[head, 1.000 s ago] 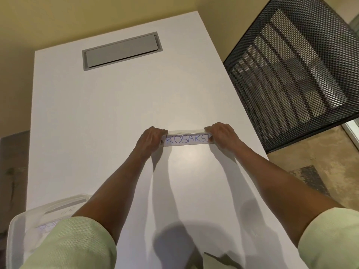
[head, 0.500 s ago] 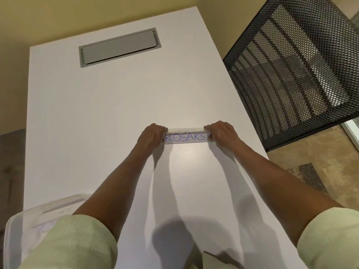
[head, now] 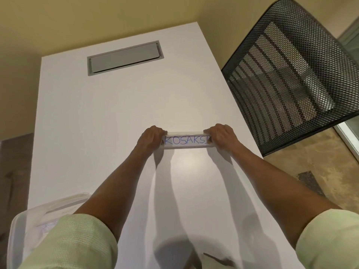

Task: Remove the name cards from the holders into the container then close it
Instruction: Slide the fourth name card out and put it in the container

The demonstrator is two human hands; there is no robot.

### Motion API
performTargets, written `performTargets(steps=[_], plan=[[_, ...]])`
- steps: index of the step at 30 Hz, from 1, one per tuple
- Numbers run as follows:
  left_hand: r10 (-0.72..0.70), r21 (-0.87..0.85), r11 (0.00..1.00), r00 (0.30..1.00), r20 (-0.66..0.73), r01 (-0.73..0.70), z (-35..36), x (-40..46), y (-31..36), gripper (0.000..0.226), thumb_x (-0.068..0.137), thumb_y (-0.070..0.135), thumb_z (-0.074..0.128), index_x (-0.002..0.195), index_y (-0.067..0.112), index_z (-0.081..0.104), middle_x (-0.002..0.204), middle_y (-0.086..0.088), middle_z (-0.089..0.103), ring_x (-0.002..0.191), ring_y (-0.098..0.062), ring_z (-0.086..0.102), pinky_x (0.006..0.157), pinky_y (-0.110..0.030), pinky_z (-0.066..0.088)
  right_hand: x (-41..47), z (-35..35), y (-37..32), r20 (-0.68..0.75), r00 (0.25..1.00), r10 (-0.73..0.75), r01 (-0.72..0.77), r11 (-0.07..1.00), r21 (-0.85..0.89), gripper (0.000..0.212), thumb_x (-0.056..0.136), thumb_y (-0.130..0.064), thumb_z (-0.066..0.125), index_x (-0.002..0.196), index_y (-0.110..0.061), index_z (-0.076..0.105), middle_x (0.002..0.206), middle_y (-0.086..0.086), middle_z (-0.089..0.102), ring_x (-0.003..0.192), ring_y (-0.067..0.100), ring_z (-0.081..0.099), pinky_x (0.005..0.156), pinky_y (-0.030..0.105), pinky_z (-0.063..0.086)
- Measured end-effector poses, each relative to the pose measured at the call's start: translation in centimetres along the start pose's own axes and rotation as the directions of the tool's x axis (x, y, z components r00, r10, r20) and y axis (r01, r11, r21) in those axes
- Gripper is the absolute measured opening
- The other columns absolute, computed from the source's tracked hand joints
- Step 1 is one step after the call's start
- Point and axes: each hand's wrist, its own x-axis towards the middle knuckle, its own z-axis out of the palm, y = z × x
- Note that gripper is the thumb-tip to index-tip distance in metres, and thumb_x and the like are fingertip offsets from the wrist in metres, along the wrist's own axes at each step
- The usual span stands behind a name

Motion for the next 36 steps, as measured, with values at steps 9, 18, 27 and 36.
performTargets(steps=[9, 18, 27, 36], plan=[[0.069, 0.087, 0.994, 0.990, -0.127, -0.059, -3.0, -3.9, 0.4, 0.034, 0.082, 0.000, 0.051, 0.107, 0.010, 0.069, 0.097, -0.015, 0.071, 0.094, -0.033, 0.062, 0.080, -0.029, 0.048, -2.0, -4.8, -1.6, -0.080, 0.997, -0.003, 0.007, 0.999, 0.047, 0.009, 0.082, -0.014, 0.061, 0.088, -0.016, 0.067, 0.090, 0.008, 0.071, 0.093, 0.030, 0.060, 0.064, 0.028, 0.033], [0.060, 0.123, 0.992, 0.976, -0.211, -0.034, -6.5, -8.5, 1.0, 0.045, 0.089, -0.003, 0.048, 0.128, 0.014, 0.063, 0.103, -0.011, 0.074, 0.109, -0.029, 0.060, 0.091, -0.031, 0.049, -4.7, -9.0, -3.7, -0.170, 0.985, -0.022, 0.031, 0.998, 0.047, 0.010, 0.085, -0.015, 0.062, 0.093, -0.015, 0.068, 0.096, 0.009, 0.070, 0.098, 0.032, 0.061, 0.066, 0.031, 0.038], [-0.043, -0.078, 0.997, 0.957, -0.286, 0.021, -9.5, -13.7, 1.6, 0.034, 0.093, 0.005, 0.047, 0.120, 0.006, 0.068, 0.097, -0.012, 0.075, 0.088, -0.021, 0.061, 0.077, -0.028, 0.049, -8.0, -13.2, -6.8, -0.202, 0.977, -0.065, 0.071, 0.997, 0.019, 0.010, 0.084, -0.015, 0.064, 0.092, -0.015, 0.068, 0.092, 0.012, 0.067, 0.092, 0.035, 0.061, 0.064, 0.033, 0.037], [-0.083, -0.092, 0.994, 0.941, -0.328, 0.056, -10.6, -18.5, 0.4, 0.033, 0.094, 0.008, 0.042, 0.111, 0.002, 0.071, 0.090, -0.012, 0.077, 0.091, -0.026, 0.069, 0.089, -0.036, 0.052, -10.1, -15.2, -10.5, -0.184, 0.978, -0.097, 0.090, 0.995, -0.046, 0.011, 0.078, -0.008, 0.064, 0.073, -0.016, 0.057, 0.068, 0.004, 0.051, 0.068, 0.033, 0.050, 0.056, 0.031, 0.034]])
